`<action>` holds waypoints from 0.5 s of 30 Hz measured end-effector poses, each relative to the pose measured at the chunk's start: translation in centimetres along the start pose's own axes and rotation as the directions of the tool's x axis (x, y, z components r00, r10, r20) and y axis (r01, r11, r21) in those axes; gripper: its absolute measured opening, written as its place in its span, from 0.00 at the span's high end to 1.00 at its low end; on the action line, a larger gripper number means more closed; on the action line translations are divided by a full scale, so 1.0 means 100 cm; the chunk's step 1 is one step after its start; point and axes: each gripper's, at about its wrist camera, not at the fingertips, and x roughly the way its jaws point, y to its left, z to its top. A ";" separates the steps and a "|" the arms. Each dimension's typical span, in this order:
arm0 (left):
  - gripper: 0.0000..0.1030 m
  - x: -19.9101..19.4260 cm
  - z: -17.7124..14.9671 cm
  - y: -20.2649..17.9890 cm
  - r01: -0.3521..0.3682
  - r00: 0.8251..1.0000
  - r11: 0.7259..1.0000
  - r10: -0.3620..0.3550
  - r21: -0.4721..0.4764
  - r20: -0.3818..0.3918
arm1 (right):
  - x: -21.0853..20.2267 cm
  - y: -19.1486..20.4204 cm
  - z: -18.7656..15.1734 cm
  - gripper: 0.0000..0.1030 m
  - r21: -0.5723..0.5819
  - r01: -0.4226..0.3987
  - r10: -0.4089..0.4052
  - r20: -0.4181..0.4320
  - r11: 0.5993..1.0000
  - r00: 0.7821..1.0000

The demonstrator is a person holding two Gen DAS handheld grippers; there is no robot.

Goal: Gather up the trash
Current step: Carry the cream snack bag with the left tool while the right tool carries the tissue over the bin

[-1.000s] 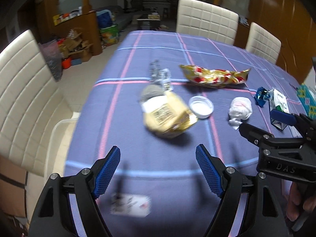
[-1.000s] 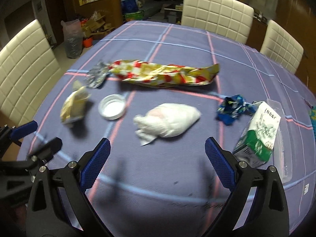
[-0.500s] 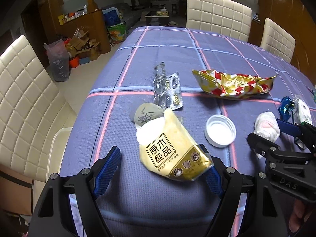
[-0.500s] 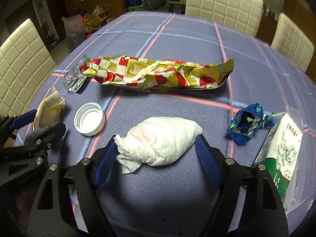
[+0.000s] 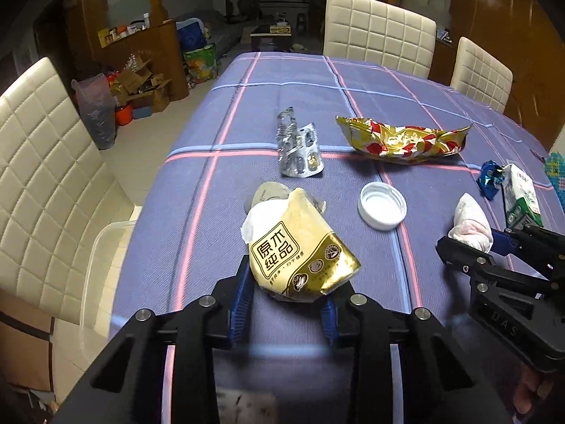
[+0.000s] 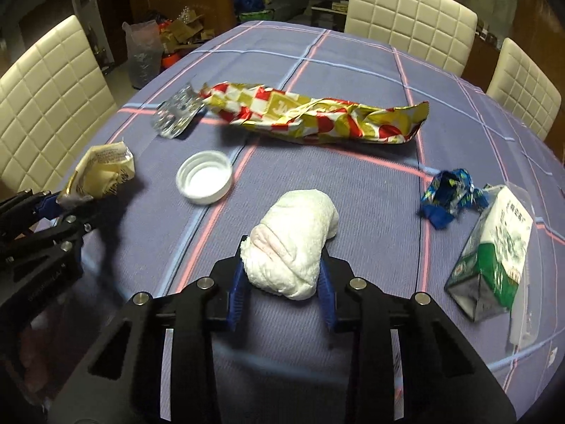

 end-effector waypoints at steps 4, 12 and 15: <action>0.68 -0.015 -0.011 0.008 -0.008 1.000 1.000 0.008 -0.002 0.013 | -0.011 0.007 -0.009 0.65 -0.007 -0.005 0.005 0.001 1.000 1.000; 0.68 -0.040 -0.029 0.017 -0.011 0.999 1.000 0.011 0.005 0.041 | -0.032 0.027 -0.024 0.65 -0.024 -0.019 0.019 0.009 1.000 1.000; 0.68 -0.049 -0.034 0.019 -0.017 0.998 1.000 0.016 0.007 0.054 | -0.041 0.036 -0.028 0.65 -0.036 -0.019 0.020 0.020 0.999 1.000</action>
